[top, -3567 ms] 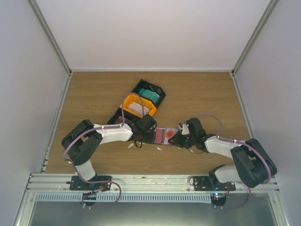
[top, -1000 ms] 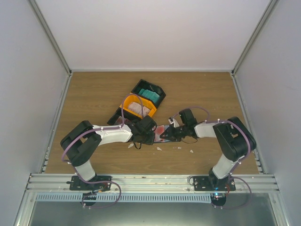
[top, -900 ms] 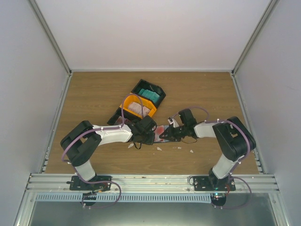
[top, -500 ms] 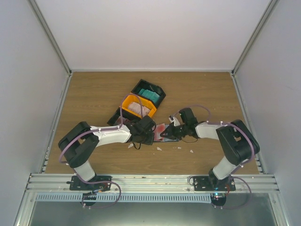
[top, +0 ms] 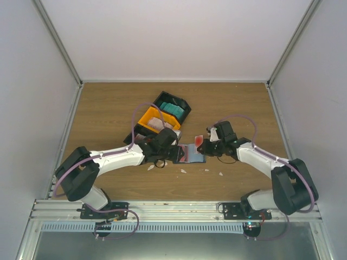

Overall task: Put the credit cards into the card holder
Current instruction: Insert the credit card into the card holder.

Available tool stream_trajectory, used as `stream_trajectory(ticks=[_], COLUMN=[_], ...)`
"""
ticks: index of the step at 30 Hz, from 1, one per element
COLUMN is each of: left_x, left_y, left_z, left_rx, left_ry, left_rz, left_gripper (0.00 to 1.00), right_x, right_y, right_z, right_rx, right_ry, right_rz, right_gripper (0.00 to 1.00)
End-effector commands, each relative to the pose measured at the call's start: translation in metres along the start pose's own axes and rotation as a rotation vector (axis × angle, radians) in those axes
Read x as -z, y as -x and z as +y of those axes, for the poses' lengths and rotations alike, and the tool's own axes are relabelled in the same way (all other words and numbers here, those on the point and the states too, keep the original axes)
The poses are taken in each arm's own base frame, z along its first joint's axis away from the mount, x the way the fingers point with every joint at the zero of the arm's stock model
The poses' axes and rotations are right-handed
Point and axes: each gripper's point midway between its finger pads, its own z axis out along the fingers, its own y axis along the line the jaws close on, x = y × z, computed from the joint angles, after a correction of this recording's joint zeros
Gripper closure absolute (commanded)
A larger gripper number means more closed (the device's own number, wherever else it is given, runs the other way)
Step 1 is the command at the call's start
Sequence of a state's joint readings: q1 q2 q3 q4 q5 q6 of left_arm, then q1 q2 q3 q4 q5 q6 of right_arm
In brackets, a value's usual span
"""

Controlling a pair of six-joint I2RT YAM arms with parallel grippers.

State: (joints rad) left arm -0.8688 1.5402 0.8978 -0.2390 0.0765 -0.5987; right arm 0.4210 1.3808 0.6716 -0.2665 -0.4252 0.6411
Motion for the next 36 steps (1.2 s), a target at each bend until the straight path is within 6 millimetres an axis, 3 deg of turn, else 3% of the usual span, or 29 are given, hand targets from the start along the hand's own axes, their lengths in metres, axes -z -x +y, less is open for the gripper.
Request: stream_trajectory(ticks=[1,6,10,15,19,29,34,36], left_x=[0.014,0.048,0.068,0.082,0.085,0.091,0.088,0.088], left_y=[0.024,0.043,0.045,0.045,0.045,0.049,0.048,0.047], left_z=[-0.032,-0.052,-0.061,-0.067,-0.073,-0.066,-0.058,-0.055], left_rx=[0.009,0.046,0.076,0.1,0.104,0.123,0.13,0.131], left_ry=[-0.15,-0.327,-0.449,-0.543,-0.59,-0.582,-0.562,-0.555], left_rz=[-0.104,-0.204,-0.225,-0.239,-0.233,-0.278,-0.28,-0.281], left_gripper=[0.58,0.34,0.31,0.32,0.44,0.88,1.0,1.0], right_x=[0.022,0.049,0.069,0.09,0.098,0.097,0.095,0.093], right_y=[0.007,0.005,-0.008,-0.023,-0.028,-0.033,-0.033,-0.033], right_z=[0.014,0.067,0.101,0.124,0.13,0.131,0.13,0.128], right_rx=[0.09,0.221,0.286,0.355,0.382,0.378,0.372,0.362], right_ry=[0.034,0.291,0.5,0.678,0.727,0.755,0.755,0.745], right_rz=[-0.049,-0.083,-0.072,-0.062,-0.059,-0.038,-0.032,-0.026], right_gripper=[0.99,1.0,1.0,1.0,0.99,1.0,0.99,0.92])
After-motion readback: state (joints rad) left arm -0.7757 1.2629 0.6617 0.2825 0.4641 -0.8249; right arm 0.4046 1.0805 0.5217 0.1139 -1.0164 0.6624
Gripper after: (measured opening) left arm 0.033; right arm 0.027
